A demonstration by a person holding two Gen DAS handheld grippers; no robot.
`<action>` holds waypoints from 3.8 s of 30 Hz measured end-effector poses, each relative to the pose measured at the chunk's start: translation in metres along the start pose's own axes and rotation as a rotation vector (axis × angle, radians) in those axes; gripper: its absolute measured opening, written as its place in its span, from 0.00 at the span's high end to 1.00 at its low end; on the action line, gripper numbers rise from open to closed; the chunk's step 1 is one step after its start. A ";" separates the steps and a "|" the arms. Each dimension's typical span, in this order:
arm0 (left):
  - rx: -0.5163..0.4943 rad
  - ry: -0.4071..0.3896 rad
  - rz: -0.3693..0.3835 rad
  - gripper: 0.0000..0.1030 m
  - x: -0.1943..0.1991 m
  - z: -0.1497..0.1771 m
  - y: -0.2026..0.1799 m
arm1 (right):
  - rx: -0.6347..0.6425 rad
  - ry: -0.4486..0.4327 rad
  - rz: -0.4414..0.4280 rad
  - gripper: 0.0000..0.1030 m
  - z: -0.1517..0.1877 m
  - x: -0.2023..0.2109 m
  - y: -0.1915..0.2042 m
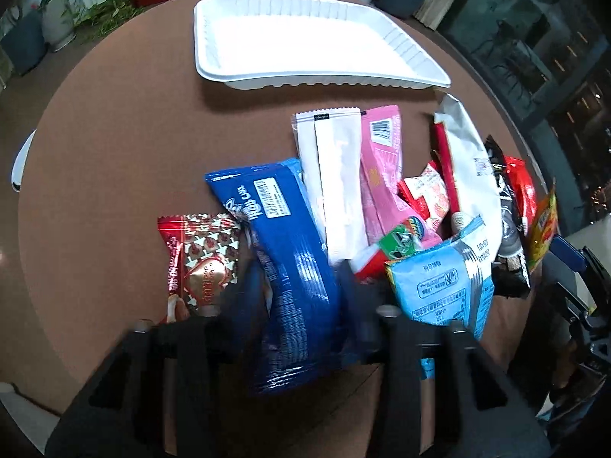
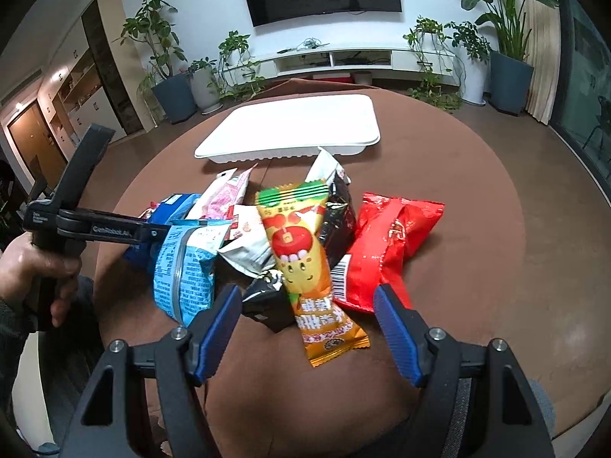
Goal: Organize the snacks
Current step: 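Close the left tool on the blue packet while the right tool grasps the light-blue packet, then carry both packets into the white tray and open both tools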
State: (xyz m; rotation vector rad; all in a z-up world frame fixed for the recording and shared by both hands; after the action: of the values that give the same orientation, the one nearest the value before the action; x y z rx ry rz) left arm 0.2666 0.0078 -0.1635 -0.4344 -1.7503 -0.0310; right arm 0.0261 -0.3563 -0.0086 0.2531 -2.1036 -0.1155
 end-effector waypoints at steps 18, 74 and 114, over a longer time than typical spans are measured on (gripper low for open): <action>0.088 -0.144 0.191 0.75 0.050 0.082 0.023 | 0.064 0.097 -0.171 0.21 -0.010 -0.040 0.087; 0.076 -0.317 0.217 0.76 0.093 0.016 0.022 | -0.224 -0.069 -0.220 0.60 -0.087 0.011 -0.031; -0.004 -0.100 0.067 0.75 -0.066 -0.201 -0.008 | -0.028 0.232 -0.103 0.59 -0.244 -0.200 -0.037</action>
State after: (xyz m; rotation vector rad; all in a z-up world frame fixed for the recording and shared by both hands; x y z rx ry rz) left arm 0.4633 -0.0684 -0.1786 -0.5044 -1.8330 0.0357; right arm 0.3397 -0.3424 -0.0552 0.3412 -1.8573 -0.1684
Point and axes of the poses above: each gripper's, at about its wrist camera, not at the fingertips, and x roughly against the way its jaws point, y to its left, z to its underside, the point moved 6 cm from there along -x, roughly the way its jaws point, and after that the axes turned 8 degrees about y, right-handed, at the moved point
